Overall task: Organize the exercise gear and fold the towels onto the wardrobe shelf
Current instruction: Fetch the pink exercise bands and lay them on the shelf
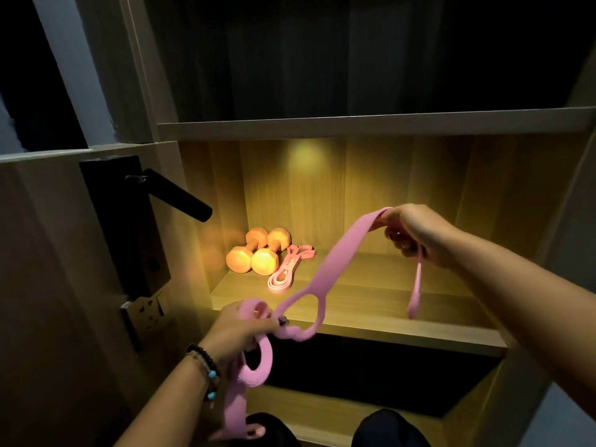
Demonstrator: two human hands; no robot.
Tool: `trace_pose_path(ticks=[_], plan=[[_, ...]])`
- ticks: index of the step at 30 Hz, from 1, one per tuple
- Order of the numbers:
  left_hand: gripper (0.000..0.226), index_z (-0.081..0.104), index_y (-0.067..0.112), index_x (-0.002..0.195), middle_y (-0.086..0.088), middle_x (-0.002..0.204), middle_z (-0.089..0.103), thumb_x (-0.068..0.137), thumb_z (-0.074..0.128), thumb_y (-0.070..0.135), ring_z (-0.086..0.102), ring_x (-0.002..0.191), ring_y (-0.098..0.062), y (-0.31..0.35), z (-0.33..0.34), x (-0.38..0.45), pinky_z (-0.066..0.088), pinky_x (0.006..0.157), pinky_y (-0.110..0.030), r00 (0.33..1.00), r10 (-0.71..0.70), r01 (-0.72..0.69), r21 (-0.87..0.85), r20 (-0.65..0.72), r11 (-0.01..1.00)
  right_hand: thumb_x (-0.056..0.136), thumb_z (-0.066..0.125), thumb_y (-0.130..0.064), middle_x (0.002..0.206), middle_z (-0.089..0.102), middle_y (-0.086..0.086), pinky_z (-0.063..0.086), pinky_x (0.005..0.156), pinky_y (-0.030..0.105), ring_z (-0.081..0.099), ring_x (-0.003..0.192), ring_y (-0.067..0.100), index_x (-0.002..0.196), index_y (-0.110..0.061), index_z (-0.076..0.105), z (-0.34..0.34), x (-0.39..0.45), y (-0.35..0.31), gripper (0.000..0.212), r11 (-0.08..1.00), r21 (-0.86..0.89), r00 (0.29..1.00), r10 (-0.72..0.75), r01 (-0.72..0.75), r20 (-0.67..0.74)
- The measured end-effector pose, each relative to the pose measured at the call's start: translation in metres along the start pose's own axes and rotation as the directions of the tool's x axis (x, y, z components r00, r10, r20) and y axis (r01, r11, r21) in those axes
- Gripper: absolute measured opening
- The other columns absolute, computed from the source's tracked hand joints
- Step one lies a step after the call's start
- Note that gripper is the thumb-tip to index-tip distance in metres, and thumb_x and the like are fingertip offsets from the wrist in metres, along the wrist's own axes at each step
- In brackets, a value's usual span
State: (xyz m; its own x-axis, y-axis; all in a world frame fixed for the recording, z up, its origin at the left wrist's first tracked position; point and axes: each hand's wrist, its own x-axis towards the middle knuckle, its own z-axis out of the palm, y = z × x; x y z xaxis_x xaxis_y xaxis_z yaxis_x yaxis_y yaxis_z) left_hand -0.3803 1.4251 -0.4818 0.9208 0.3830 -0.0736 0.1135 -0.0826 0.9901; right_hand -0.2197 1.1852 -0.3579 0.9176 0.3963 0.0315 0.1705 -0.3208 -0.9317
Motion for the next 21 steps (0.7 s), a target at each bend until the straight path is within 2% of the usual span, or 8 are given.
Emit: trace_pose_path(ticks=[2,4,6,10,16,19,21], plan=[[0.043,0.057,-0.003,0.090,-0.018,0.079,0.070,0.059,0.084,0.010,0.063,0.061,-0.021,-0.002,0.000,-0.002,0.051,0.055,-0.026,0.999,-0.011,0.019,-0.287,0.031,0.958,0.098,0.044,-0.023,0.071,0.049,0.005,0.031,0.046,0.021,0.038,0.056,0.013,0.093,-0.009,0.073,-0.006,0.002,0.006,0.033,0.999,-0.052,0.999,0.017,-0.015,0.030],[0.025,0.055,0.001,0.089,-0.017,0.074,0.068,0.071,0.073,0.006,0.062,0.055,-0.019,0.002,0.004,-0.005,0.051,0.048,-0.024,0.998,-0.024,0.046,-0.430,0.058,0.902,0.097,0.047,-0.023,0.074,0.051,0.007,0.033,0.046,0.020,0.040,0.056,0.014,0.094,-0.008,0.072,-0.007,0.005,0.012,0.030,0.997,-0.068,0.999,0.030,-0.028,0.038],[0.019,0.055,0.001,0.091,-0.017,0.073,0.067,0.074,0.065,0.003,0.064,0.055,-0.019,0.004,0.008,-0.004,0.053,0.049,-0.024,0.998,-0.034,0.054,-0.516,0.047,0.855,0.096,0.048,-0.023,0.074,0.051,0.007,0.033,0.045,0.021,0.040,0.055,0.013,0.094,-0.007,0.071,-0.007,0.008,0.015,0.028,0.997,-0.060,0.998,0.058,-0.056,0.032],[0.033,0.058,-0.004,0.107,-0.016,0.076,0.068,0.076,0.064,0.008,0.064,0.055,-0.019,0.005,0.013,0.000,0.055,0.050,-0.025,0.999,-0.040,0.042,-0.561,0.015,0.827,0.097,0.047,-0.022,0.072,0.049,0.006,0.031,0.043,0.020,0.038,0.051,0.012,0.095,-0.006,0.070,-0.008,0.015,0.024,0.029,0.993,-0.042,0.994,0.107,-0.106,0.015],[0.031,0.060,-0.007,0.103,-0.014,0.072,0.068,0.078,0.063,0.011,0.061,0.049,-0.016,-0.009,0.008,0.009,0.054,0.047,-0.024,0.996,-0.088,0.069,-0.635,0.002,0.769,0.095,0.052,-0.019,0.067,0.050,0.005,0.031,0.044,0.021,0.037,0.050,0.012,0.095,-0.006,0.069,-0.006,0.025,0.042,0.022,0.987,-0.095,0.991,0.136,-0.133,0.020],[0.028,0.062,-0.004,0.100,-0.013,0.075,0.069,0.076,0.065,0.010,0.063,0.055,-0.016,-0.015,0.005,0.015,0.055,0.050,-0.024,0.995,-0.102,0.075,-0.606,-0.010,0.792,0.094,0.056,-0.019,0.071,0.052,0.007,0.031,0.042,0.020,0.039,0.050,0.012,0.094,-0.007,0.068,-0.004,0.030,0.050,0.017,0.980,-0.185,0.996,0.084,-0.077,0.026],[0.025,0.062,-0.001,0.102,-0.012,0.075,0.069,0.078,0.066,0.007,0.065,0.061,-0.017,-0.018,0.002,0.023,0.055,0.053,-0.025,0.990,-0.129,0.078,-0.531,-0.060,0.844,0.093,0.057,-0.019,0.073,0.056,0.006,0.034,0.044,0.020,0.043,0.053,0.013,0.092,-0.010,0.068,-0.003,0.036,0.056,0.014,0.947,-0.320,0.997,0.002,0.023,0.077]])
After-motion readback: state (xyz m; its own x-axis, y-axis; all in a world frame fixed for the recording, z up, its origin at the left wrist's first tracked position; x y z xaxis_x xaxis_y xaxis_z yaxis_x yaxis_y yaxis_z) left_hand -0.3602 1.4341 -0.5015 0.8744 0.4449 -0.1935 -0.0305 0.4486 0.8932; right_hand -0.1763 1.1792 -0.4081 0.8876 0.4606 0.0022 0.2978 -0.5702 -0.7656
